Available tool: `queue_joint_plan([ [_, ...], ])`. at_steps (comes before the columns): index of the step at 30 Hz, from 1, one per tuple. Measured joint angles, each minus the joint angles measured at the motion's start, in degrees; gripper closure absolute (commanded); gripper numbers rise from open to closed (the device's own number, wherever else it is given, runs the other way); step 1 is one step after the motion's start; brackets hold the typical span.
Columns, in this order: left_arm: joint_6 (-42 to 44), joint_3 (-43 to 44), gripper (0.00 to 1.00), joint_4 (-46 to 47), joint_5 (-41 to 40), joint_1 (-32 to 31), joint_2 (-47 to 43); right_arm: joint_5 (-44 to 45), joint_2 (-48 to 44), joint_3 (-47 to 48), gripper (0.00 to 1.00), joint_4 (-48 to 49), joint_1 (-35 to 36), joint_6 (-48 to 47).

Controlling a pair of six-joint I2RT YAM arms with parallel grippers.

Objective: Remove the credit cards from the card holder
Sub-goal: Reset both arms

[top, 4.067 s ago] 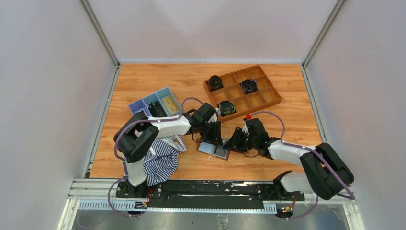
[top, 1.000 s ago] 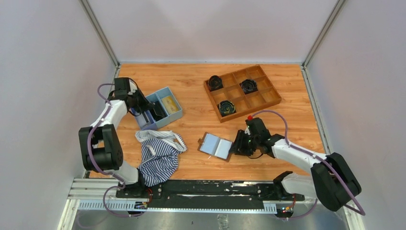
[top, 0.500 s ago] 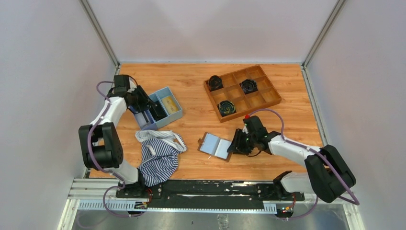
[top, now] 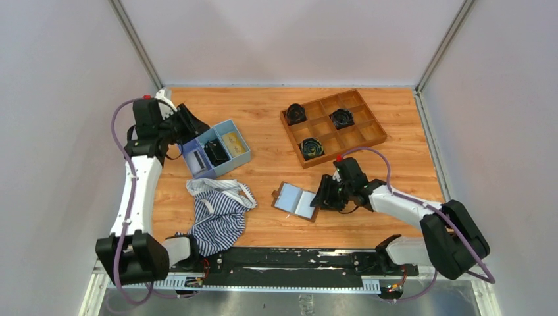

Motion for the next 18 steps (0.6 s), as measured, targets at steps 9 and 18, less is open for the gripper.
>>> queue_joint_plan([
  [9,0.42,-3.32,0.48,-1.2,3.78,-15.32,-12.59,0.9,-7.82,3.1,0.37,-4.7,0.0,-0.85],
  [18,1.92,-1.27,0.46,-6.8,-0.26,-28.96,-16.9,16.0,-22.29,16.13,0.22,-21.68,0.0,-8.07],
])
